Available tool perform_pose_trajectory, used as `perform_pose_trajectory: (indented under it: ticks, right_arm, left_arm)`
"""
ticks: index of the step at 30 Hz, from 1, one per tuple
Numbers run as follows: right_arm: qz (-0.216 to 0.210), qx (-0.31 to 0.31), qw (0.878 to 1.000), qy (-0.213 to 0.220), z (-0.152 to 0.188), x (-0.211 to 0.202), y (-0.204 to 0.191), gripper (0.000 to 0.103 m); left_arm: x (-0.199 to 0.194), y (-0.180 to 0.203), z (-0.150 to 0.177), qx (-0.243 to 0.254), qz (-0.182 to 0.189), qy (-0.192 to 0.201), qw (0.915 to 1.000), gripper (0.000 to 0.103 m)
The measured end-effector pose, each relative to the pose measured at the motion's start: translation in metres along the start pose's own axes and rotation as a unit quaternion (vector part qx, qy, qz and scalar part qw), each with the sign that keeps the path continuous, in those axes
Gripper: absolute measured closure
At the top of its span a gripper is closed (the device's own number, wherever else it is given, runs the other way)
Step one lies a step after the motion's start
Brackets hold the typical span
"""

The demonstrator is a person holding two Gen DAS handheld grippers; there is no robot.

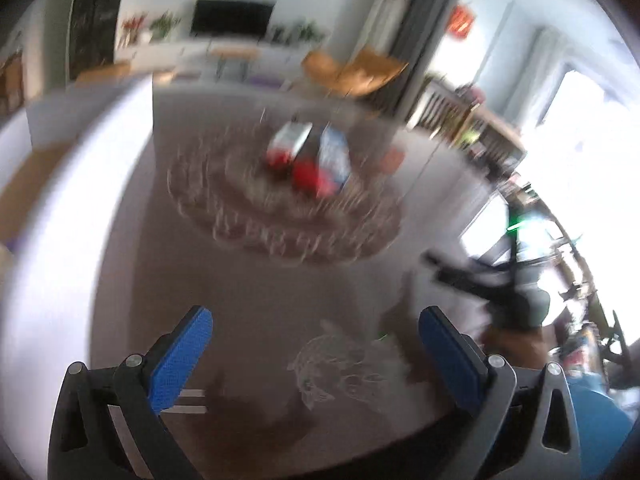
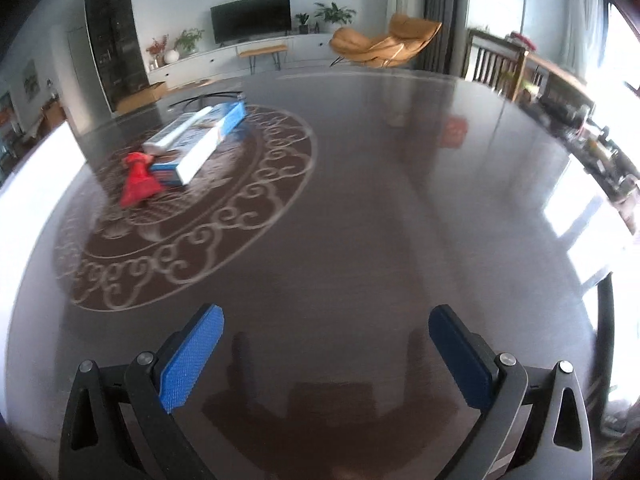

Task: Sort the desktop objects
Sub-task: 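Lower the left gripper onto the red gift bag and close on it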

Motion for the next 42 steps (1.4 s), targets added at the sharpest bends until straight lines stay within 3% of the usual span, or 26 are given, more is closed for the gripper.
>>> perform_pose_trajectory:
  ticks: [4,7,14,18,22,25,28,29,32,33,35,42]
  right_arm:
    - [-0.015,-0.009,1.0,-0.017,0.001,0.008,0.003,0.0]
    - [-0.025,-0.006,0.999,-0.026,0.005,0.011,0.006,0.0]
    - [-0.028,-0.011,0.999,-0.024,0.01,0.008,-0.001,0.0]
    - [-0.033,-0.008,0.999,-0.022,0.01,0.007,-0.001,0.0]
    - [-0.035,-0.007,0.999,-0.022,0.01,0.007,-0.001,0.0]
    - [-0.034,-0.007,0.999,-0.022,0.01,0.007,-0.002,0.0]
    - [-0.032,-0.008,0.999,-0.023,0.01,0.007,-0.001,0.0]
    - [-0.032,-0.009,0.999,-0.023,0.011,0.007,-0.001,0.0]
    - [-0.031,-0.01,0.999,-0.024,0.011,0.007,-0.001,0.0]
    - [-0.031,-0.01,0.999,-0.024,0.011,0.007,-0.001,0.0]
    - [-0.032,-0.009,0.999,-0.023,0.011,0.006,-0.001,0.0]
    - [-0.038,-0.004,0.999,-0.022,0.011,0.006,0.0,0.0]
  left_arm:
    - [0.049,-0.004,-0.001,-0.013,-0.042,-0.031,0.9986,0.0]
    - [0.074,-0.001,-0.011,-0.005,-0.072,-0.031,0.9969,0.0]
    - [0.118,-0.01,-0.12,-0.04,-0.12,0.053,0.9906,0.0]
    - [0.162,-0.018,-0.166,-0.049,-0.159,0.055,0.9845,0.0]
    - [0.201,-0.03,-0.168,-0.052,-0.188,0.023,0.9806,0.0]
    - [0.217,-0.034,-0.158,-0.036,-0.185,-0.005,0.9821,0.0]
    - [0.214,-0.041,-0.154,-0.037,-0.166,0.0,0.9854,0.0]
    - [0.213,-0.044,-0.155,-0.033,-0.165,-0.001,0.9857,0.002]
    - [0.205,-0.049,-0.157,-0.001,-0.179,0.008,0.9838,0.04]
    - [0.203,-0.05,-0.158,0.005,-0.172,0.012,0.985,0.057]
    - [0.195,-0.056,-0.157,0.008,-0.166,0.013,0.986,0.076]
    - [0.155,-0.067,-0.117,0.039,-0.152,-0.001,0.9876,0.076]
Point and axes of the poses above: each gripper's, at about its wrist camera, not at the fingertips, and x roughly the way its jaws point, y to its right, z to its underside, the point moved 7 cm from there along x, roughly the way its jaws point, and after that the axes turned 3 degrees about z, right-handed, at the moved point
